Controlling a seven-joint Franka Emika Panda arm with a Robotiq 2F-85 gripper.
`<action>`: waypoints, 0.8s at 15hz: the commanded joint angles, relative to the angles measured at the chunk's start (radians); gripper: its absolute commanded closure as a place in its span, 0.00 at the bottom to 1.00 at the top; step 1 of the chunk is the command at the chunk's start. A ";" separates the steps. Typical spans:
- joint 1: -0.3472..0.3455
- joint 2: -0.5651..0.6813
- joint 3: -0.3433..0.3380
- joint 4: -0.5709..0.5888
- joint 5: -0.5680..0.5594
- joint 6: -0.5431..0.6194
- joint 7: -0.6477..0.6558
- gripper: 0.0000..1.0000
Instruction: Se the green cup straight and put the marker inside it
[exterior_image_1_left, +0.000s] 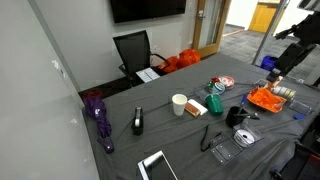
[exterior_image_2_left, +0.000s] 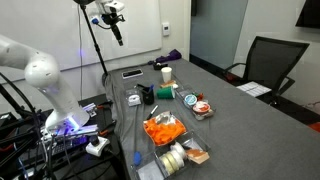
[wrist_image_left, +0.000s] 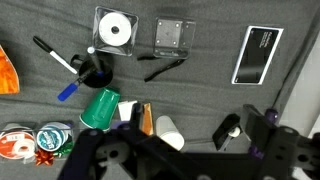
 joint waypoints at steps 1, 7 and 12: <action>-0.008 0.000 0.006 0.003 0.004 -0.004 -0.004 0.00; -0.008 0.000 0.006 0.003 0.004 -0.004 -0.004 0.00; -0.025 0.000 0.011 0.002 0.000 -0.013 0.032 0.00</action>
